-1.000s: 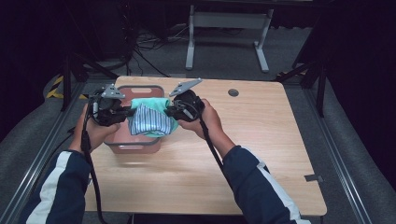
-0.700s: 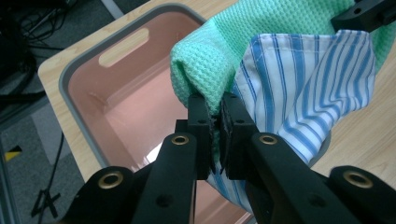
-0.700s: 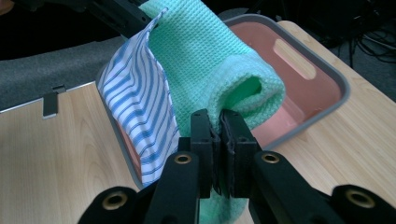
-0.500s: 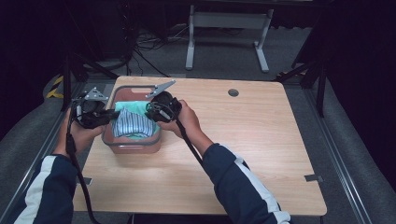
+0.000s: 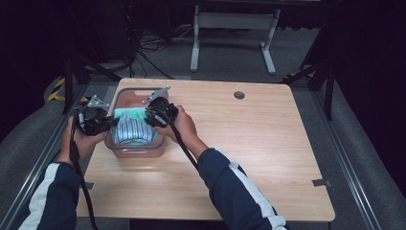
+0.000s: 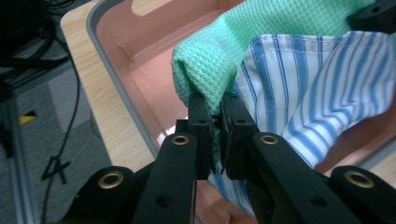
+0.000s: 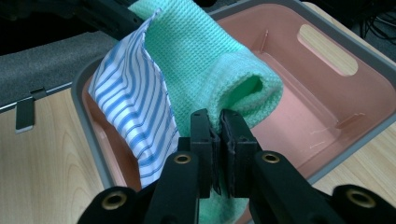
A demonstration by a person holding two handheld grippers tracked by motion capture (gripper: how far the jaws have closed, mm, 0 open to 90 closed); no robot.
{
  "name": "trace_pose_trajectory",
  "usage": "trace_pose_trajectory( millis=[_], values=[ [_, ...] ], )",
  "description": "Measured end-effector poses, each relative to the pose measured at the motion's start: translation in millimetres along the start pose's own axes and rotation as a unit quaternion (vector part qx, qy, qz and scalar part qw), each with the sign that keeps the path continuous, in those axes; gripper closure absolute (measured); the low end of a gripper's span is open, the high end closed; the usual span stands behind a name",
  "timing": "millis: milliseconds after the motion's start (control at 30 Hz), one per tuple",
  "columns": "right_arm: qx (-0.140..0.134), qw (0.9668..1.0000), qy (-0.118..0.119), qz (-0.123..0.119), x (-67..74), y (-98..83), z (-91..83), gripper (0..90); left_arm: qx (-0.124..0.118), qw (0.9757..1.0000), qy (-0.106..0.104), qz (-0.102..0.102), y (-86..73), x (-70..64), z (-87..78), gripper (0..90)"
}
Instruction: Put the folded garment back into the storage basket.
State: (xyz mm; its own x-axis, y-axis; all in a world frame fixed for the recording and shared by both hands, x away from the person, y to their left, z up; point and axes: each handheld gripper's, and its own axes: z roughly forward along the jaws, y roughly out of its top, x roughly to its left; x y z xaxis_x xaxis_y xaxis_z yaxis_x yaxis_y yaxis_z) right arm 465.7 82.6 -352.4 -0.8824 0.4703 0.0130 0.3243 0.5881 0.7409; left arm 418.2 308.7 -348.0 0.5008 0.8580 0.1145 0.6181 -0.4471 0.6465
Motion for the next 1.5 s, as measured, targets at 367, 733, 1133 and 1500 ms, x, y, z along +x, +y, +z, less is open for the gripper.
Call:
trace_pose_trajectory(
  millis=[367, 733, 1133, 1500],
  values=[
    [0.017, 0.9998, -0.009, 0.001, -5.4, -8.5, 14.0, 83.2, 0.015, 0.9999, 0.007, -0.005, 0.6, 0.5, 24.5, 83.3],
    [0.029, 0.9995, -0.013, 0.002, -9.0, -20.9, 25.0, 82.7, 0.029, 0.9995, 0.009, 0.002, 0.6, -4.2, 41.8, 82.1],
    [0.037, 0.9991, -0.02, 0.002, -12.5, -25.8, 28.2, 76.9, 0.017, 0.9997, 0.016, -0.001, -2.9, -7.0, 43.0, 70.3],
    [0.025, 0.9992, -0.028, -0.011, -13.3, -27.2, 11.1, 69.0, -0.013, 0.9999, 0.001, -0.01, -9.5, -17.0, 33.9, 68.8]
  ],
)
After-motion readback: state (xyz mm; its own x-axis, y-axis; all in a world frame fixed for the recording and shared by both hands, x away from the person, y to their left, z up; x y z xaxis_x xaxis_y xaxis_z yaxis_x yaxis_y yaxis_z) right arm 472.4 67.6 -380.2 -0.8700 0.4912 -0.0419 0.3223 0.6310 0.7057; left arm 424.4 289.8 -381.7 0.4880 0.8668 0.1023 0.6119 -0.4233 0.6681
